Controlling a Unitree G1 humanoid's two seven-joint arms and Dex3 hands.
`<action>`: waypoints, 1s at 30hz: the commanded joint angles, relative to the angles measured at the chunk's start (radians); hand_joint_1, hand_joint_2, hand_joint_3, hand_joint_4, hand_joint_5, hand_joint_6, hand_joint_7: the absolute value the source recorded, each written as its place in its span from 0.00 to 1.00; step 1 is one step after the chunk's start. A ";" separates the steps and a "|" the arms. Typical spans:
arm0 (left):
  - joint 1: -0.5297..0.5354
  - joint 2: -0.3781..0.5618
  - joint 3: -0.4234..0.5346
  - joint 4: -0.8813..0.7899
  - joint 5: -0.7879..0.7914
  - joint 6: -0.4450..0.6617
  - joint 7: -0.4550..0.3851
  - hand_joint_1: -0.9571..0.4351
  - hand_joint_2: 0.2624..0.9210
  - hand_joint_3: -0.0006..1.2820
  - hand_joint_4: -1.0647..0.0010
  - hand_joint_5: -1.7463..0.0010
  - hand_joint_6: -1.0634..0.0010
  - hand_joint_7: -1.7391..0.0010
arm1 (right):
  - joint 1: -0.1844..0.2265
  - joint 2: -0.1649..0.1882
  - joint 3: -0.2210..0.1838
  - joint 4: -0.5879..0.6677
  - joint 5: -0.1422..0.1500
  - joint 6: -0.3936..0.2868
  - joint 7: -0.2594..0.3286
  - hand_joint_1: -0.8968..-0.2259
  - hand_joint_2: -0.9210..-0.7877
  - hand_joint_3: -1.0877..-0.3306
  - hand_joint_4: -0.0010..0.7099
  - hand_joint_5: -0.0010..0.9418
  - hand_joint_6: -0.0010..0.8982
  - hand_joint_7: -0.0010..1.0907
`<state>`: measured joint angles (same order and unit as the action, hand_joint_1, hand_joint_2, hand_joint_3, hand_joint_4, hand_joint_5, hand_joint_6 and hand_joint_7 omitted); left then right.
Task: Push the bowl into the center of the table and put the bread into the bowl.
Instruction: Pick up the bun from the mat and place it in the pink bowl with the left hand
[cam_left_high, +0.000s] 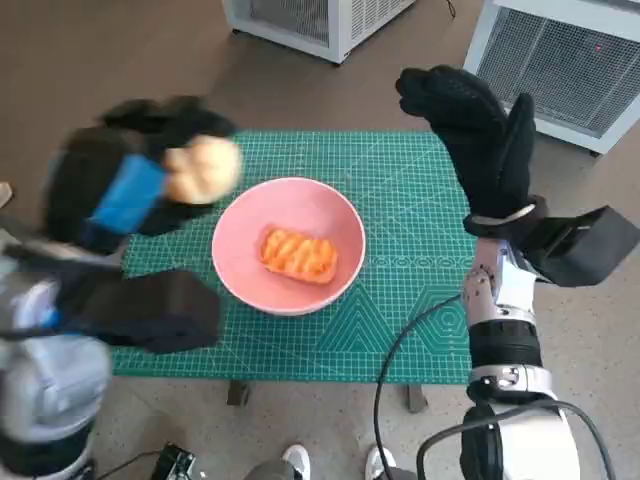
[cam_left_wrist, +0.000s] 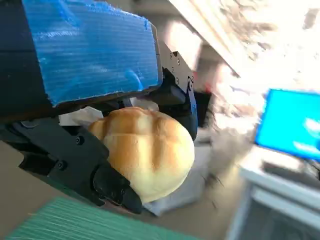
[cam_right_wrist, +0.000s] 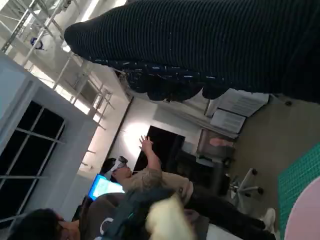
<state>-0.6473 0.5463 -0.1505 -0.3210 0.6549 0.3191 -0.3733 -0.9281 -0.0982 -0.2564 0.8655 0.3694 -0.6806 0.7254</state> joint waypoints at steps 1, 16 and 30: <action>-0.045 -0.033 -0.069 0.102 0.004 -0.036 -0.016 0.69 0.91 0.07 0.24 0.41 0.32 0.37 | 0.036 0.004 0.007 -0.014 0.002 0.019 -0.005 0.29 0.00 0.34 0.21 0.03 0.00 0.42; -0.082 -0.087 -0.181 0.332 0.042 -0.034 -0.045 0.69 0.97 0.06 0.31 0.36 0.39 0.34 | 0.062 -0.013 0.010 -0.069 -0.007 0.031 -0.023 0.30 0.00 0.36 0.21 0.04 0.00 0.42; -0.103 -0.103 -0.228 0.339 0.039 0.196 -0.308 0.47 0.89 0.02 0.97 0.98 0.88 0.89 | 0.065 -0.022 0.024 -0.087 -0.015 0.030 -0.048 0.31 0.00 0.36 0.21 0.04 0.00 0.42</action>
<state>-0.7170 0.4463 -0.3644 0.0210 0.6916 0.4897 -0.6479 -0.8847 -0.1142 -0.2380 0.7776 0.3664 -0.6610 0.6857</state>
